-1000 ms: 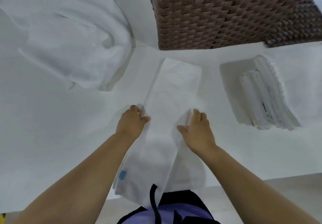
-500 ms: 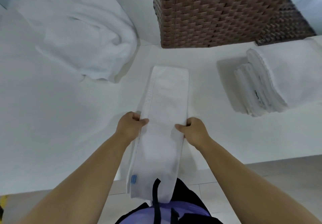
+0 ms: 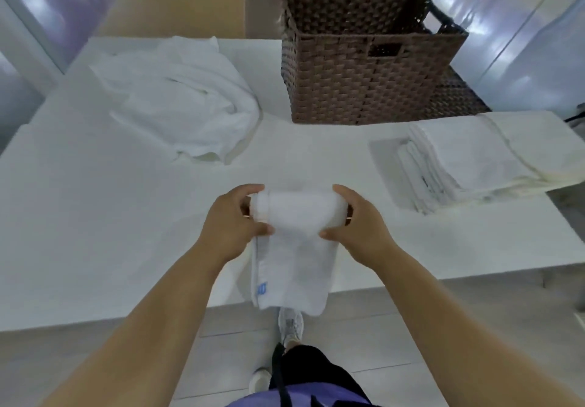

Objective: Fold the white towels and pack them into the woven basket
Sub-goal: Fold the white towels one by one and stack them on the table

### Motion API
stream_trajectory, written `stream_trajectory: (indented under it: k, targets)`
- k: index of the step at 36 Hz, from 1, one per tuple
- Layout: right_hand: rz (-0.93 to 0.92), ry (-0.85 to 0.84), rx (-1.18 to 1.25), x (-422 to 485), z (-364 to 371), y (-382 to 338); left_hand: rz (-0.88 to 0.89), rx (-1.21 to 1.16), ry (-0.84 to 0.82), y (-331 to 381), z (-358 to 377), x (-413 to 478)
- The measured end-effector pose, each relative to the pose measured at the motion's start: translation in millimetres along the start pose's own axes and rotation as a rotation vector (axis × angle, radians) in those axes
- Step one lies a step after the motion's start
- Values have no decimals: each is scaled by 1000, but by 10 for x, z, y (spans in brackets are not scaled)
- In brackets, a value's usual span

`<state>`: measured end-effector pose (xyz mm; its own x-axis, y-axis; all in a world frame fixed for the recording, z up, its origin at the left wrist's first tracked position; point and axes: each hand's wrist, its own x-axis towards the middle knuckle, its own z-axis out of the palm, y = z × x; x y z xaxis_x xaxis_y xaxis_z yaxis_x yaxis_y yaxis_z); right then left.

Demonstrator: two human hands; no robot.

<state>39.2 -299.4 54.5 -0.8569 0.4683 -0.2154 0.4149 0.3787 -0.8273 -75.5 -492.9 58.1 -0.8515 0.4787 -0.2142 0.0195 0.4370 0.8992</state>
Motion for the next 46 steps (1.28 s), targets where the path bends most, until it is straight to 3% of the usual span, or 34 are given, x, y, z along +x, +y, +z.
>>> stream_trajectory:
  k: [7,14,22,26,32,36,40,46]
  targets:
    - [-189,158,-244,-251,-181,-294,218,141,69,211,-91,-238]
    - [-241,172,-109,-242,-400,-304,347,191,20,309,-155,-213]
    - [-75,47,136,13,-543,-187,168,-109,-113,424,7,15]
    - [-30,67,76,269,-554,-31,83,-139,-87,340,214,222]
    - [230,37,-49,688,-458,419,-132,-8,-13,-55,584,652]
    - [377,-116,-228,747,-381,788,-288,222,-135,-423,771,719]
    - [392,-293,-294,665,-278,999,-346,227,-243,-632,947,630]
    - [334,-285,-410,624,-143,1134,-276,292,-223,-693,1103,619]
